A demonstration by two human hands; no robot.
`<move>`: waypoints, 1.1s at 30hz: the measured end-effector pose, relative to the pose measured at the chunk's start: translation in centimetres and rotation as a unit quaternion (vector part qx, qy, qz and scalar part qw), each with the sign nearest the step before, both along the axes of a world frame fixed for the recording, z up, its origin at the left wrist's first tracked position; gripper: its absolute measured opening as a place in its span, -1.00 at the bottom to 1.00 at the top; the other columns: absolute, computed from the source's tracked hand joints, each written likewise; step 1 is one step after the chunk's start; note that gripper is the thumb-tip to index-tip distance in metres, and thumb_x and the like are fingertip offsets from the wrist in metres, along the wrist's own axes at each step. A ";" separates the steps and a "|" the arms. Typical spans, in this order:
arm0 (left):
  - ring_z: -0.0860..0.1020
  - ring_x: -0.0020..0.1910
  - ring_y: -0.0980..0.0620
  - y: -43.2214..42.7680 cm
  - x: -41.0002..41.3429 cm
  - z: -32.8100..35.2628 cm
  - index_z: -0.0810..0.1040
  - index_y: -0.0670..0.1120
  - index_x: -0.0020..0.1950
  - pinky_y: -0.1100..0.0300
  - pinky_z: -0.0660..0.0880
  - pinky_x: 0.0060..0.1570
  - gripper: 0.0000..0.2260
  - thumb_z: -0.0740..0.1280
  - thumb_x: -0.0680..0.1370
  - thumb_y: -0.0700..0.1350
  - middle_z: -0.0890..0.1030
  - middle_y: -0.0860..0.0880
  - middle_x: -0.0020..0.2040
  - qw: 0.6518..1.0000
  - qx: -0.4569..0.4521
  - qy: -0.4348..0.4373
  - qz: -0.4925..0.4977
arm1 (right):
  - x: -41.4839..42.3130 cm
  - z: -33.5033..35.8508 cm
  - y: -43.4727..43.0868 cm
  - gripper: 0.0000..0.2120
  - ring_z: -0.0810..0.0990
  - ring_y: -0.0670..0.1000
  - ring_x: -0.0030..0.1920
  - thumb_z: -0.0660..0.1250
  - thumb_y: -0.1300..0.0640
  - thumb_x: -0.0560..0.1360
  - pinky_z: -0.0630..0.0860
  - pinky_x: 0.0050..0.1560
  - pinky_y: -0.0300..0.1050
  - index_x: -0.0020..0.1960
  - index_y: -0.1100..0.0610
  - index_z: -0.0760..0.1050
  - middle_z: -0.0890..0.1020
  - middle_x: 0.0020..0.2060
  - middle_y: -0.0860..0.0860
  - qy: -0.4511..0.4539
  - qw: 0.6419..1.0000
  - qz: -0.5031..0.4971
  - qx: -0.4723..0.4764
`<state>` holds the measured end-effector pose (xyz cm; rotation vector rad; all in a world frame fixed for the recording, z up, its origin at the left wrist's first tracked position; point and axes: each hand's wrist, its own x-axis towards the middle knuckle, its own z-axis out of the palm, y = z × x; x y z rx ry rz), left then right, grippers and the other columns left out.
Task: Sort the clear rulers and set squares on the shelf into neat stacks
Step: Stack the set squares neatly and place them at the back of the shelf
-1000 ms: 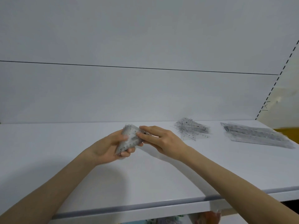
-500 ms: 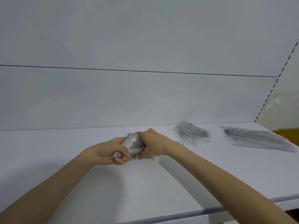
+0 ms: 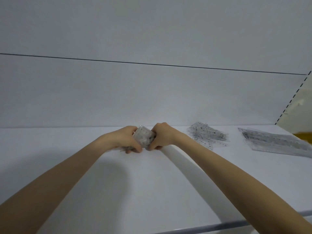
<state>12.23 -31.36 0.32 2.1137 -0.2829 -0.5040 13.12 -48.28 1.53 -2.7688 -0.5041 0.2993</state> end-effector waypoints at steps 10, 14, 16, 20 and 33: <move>0.59 -0.38 -0.02 0.1 1.2 1.3 0.59 -0.20 0.00 0.20 0.53 -0.38 -0.75 0.50 0.35 -0.31 0.66 -0.13 -0.27 0.994 0.071 0.081 0.019 | 0.0 -0.9 0.6 -0.61 0.51 0.01 -0.21 0.56 0.07 0.22 0.42 -0.29 -0.15 -0.09 0.14 0.44 0.58 -0.17 0.02 -0.021 0.998 -0.017 0.053; 0.64 -0.31 -0.06 0.3 1.2 1.8 0.58 -0.25 0.06 0.15 0.58 -0.34 -0.72 0.50 0.38 -0.30 0.66 -0.20 -0.18 0.993 0.068 0.096 0.032 | -0.2 -0.8 0.5 -0.62 0.50 0.02 -0.17 0.55 0.08 0.25 0.44 -0.26 -0.13 -0.07 0.13 0.43 0.55 -0.17 0.01 -0.036 0.998 -0.007 0.051; 0.65 -0.28 -0.08 0.4 1.1 1.9 0.57 -0.28 0.06 0.14 0.59 -0.32 -0.73 0.48 0.39 -0.32 0.65 -0.22 -0.18 0.992 0.066 0.100 0.033 | -0.2 -0.8 0.4 -0.65 0.48 0.02 -0.18 0.54 0.08 0.26 0.45 -0.25 -0.10 -0.11 0.14 0.43 0.53 -0.20 0.02 -0.043 0.998 -0.005 0.040; 0.61 -0.30 -0.10 0.0 0.8 1.9 0.55 -0.31 0.03 0.13 0.60 -0.28 -0.69 0.50 0.33 -0.38 0.63 -0.21 -0.20 0.992 0.098 0.070 0.033 | -0.1 -0.7 0.4 -0.69 0.41 0.01 -0.28 0.52 0.11 0.27 0.32 -0.38 -0.16 -0.27 0.14 0.38 0.45 -0.33 0.00 -0.038 0.999 -0.010 0.026; 0.47 -0.37 0.02 -0.6 1.9 1.8 0.59 -0.19 -0.16 0.26 0.35 -0.41 -0.75 0.54 0.25 -0.14 0.54 -0.03 -0.30 0.948 0.303 -0.096 0.032 | 1.8 -0.1 0.9 -0.68 0.41 0.00 -0.34 0.54 0.07 0.24 0.31 -0.41 -0.19 -0.37 0.13 0.39 0.44 -0.40 -0.01 -0.001 1.000 -0.024 -0.010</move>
